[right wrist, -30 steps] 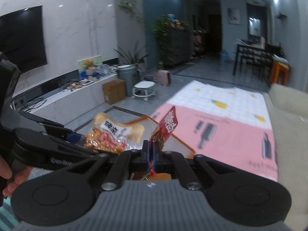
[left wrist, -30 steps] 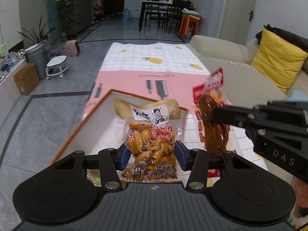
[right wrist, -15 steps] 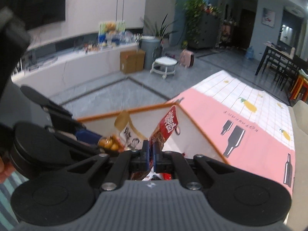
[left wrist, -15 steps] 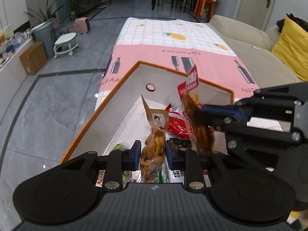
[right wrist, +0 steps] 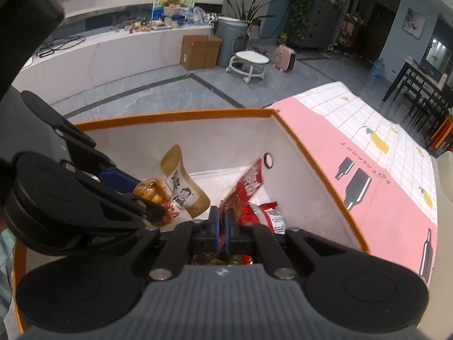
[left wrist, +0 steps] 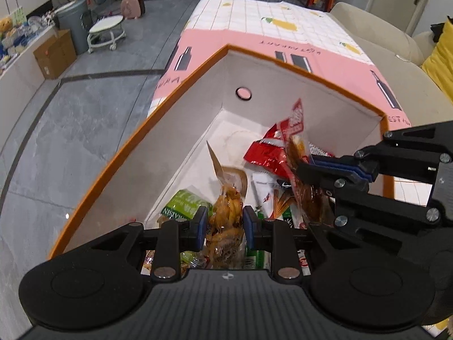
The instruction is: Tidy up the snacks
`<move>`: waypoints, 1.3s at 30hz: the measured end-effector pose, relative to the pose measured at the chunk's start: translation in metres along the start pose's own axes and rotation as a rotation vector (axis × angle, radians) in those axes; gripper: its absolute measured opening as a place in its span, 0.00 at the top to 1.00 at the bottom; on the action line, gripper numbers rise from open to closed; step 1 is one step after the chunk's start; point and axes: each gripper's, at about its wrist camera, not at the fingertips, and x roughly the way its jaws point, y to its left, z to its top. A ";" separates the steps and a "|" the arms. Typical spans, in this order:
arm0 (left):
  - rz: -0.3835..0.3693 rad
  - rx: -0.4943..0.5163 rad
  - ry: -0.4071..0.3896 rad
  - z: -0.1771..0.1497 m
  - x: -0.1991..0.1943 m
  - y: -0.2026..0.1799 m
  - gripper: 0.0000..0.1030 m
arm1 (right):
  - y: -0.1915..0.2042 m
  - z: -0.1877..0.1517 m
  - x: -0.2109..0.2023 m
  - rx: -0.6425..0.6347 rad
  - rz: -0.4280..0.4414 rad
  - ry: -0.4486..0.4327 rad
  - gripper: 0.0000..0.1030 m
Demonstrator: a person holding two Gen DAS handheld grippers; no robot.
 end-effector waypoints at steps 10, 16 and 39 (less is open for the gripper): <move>0.055 0.046 0.029 0.001 0.007 -0.003 0.69 | -0.007 -0.011 0.020 0.102 0.092 0.099 0.98; 0.094 0.086 0.011 0.004 -0.003 -0.009 0.55 | -0.009 -0.007 0.013 0.120 0.106 0.102 0.86; 0.162 0.089 -0.401 -0.008 -0.146 -0.046 0.41 | -0.017 -0.009 -0.135 0.276 0.013 -0.150 0.38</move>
